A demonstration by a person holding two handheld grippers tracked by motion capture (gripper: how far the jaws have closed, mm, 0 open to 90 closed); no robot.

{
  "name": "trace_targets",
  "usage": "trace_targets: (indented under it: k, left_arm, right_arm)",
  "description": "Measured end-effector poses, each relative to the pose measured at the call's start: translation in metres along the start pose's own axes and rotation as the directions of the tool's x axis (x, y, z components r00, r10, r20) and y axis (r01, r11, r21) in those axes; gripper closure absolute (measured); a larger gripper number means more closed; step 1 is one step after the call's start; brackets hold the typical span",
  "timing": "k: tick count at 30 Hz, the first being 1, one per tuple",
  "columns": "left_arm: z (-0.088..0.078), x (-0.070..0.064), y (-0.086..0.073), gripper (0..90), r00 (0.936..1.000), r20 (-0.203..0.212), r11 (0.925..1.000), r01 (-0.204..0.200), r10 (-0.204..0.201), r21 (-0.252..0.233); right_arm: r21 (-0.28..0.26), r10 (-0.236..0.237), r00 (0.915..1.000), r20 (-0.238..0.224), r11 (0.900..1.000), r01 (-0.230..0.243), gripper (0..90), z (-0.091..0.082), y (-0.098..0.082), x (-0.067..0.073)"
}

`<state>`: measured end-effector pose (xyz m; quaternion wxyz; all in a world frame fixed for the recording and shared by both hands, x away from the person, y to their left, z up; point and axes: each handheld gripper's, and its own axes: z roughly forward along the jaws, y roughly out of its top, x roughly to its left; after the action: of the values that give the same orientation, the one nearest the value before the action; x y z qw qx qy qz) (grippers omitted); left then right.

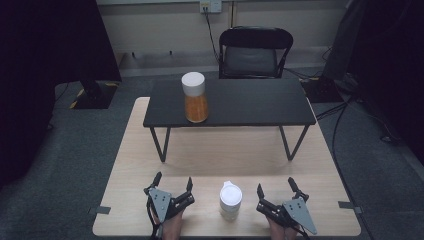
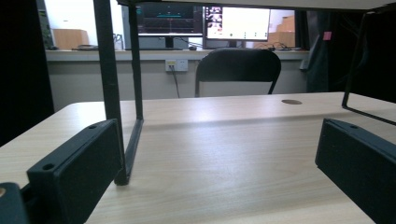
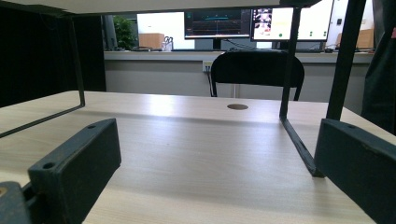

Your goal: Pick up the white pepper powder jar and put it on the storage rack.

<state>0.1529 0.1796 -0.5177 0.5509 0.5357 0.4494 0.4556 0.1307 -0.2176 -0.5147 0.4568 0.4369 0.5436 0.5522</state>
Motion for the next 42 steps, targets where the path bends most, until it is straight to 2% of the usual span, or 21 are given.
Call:
trace_targets:
  k: [11, 15, 22, 25, 28, 33, 35, 42]
  left_arm:
    - [0.000, -0.001, 0.000, 0.3, 1.0000, -0.005, 1.0000, 0.000, 0.000, 0.001]
    - [0.000, -0.001, 0.000, 0.2, 1.0000, -0.005, 1.0000, 0.000, 0.000, 0.001]
    - [0.000, -0.001, 0.000, 0.1, 1.0000, -0.005, 1.0000, 0.000, 0.000, 0.001]
    - [0.000, 0.000, 0.000, 0.1, 1.0000, 0.002, 1.0000, 0.001, -0.001, 0.001]
    - [0.000, 0.000, 0.000, 0.2, 1.0000, 0.002, 1.0000, 0.001, -0.001, 0.001]
    - [0.000, 0.000, 0.000, 0.3, 1.0000, 0.001, 1.0000, 0.001, -0.001, 0.001]
    - [0.000, 0.000, 0.000, 0.3, 1.0000, 0.000, 1.0000, 0.001, -0.001, 0.001]
    - [0.000, 0.000, 0.000, 0.3, 1.0000, -0.002, 1.0000, 0.000, 0.000, 0.001]
  right_arm:
    - [-0.005, 0.041, 0.9992, -0.003, 0.999, -0.041, 0.0, -0.001, 0.000, -0.004]
    - [0.015, 0.045, 0.9990, -0.006, 0.999, -0.045, 0.0, -0.001, 0.005, -0.005]
    - [0.021, 0.019, 0.9998, -0.009, 1.000, -0.019, 0.0, -0.008, 0.016, -0.001]
    - [0.040, -0.008, 0.9999, -0.011, 0.999, 0.009, 0.0, -0.010, 0.024, 0.005]
    - [0.027, -0.023, 0.9994, -0.026, 0.999, 0.024, 0.0, -0.011, 0.026, 0.009]
    - [0.020, 0.002, 0.9981, -0.062, 1.000, -0.001, 0.0, -0.015, 0.035, 0.011]
    - [0.005, -0.002, 0.9972, -0.075, 1.000, 0.002, 0.0, -0.017, 0.039, 0.012]
    - [-0.037, 0.003, 0.9880, -0.154, 0.999, -0.009, 0.0, -0.022, 0.052, 0.015]
